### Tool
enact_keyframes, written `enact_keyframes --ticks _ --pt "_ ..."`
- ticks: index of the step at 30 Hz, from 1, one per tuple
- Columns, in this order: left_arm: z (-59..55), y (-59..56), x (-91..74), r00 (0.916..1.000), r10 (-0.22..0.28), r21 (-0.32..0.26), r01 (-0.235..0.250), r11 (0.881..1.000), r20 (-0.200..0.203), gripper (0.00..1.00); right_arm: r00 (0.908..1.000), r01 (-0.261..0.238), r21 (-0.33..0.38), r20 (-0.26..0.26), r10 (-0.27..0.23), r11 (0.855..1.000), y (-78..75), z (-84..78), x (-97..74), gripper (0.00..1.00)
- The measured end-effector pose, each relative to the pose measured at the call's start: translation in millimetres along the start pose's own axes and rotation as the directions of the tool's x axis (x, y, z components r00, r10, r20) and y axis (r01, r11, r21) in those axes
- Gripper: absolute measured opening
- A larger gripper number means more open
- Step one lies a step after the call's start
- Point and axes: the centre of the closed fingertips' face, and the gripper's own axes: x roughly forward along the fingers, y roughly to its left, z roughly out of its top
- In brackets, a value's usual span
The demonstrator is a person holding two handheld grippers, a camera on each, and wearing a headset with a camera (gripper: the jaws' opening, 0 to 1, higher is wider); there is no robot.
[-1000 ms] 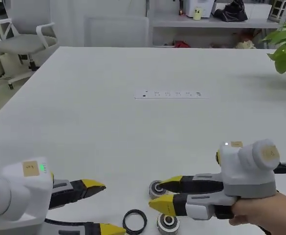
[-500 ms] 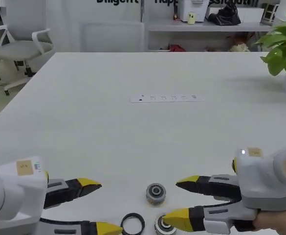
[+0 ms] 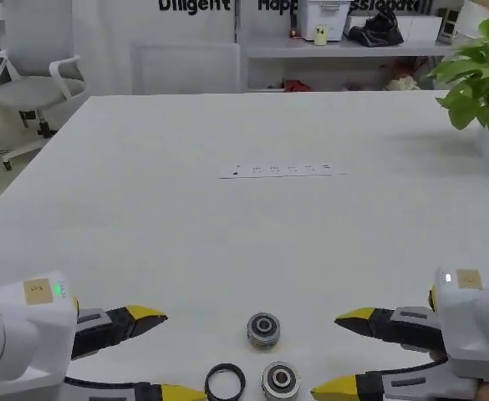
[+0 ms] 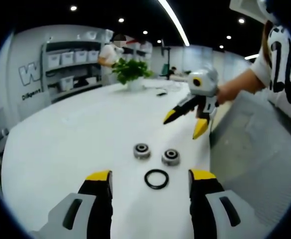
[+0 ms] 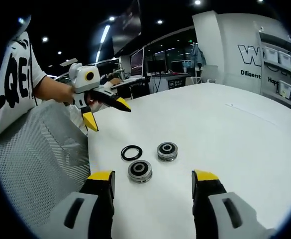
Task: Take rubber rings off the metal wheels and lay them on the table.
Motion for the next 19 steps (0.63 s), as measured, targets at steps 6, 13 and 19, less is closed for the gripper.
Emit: enact_keyframes --ticks 6,13,19 --pt "0.5 -0.7 -0.3 1.0000 0.001 0.003 -0.001 1.000 0.003 0.63 0.9995 0.030 0.022 0.009 -0.030 0.999 -4.5 -4.1 -6.9 0.61" --pt "0.6 -2.3 -0.2 1.0000 0.004 0.001 -0.004 1.000 0.008 0.64 0.9985 0.050 0.029 0.024 -0.050 0.998 -5.1 -1.6 -8.8 0.62" --pt "-0.8 -3.2 -2.4 0.9999 0.007 -0.003 -0.006 1.000 0.009 0.64 0.9983 0.055 0.027 0.019 -0.055 0.998 -2.6 -4.4 -11.1 0.62"
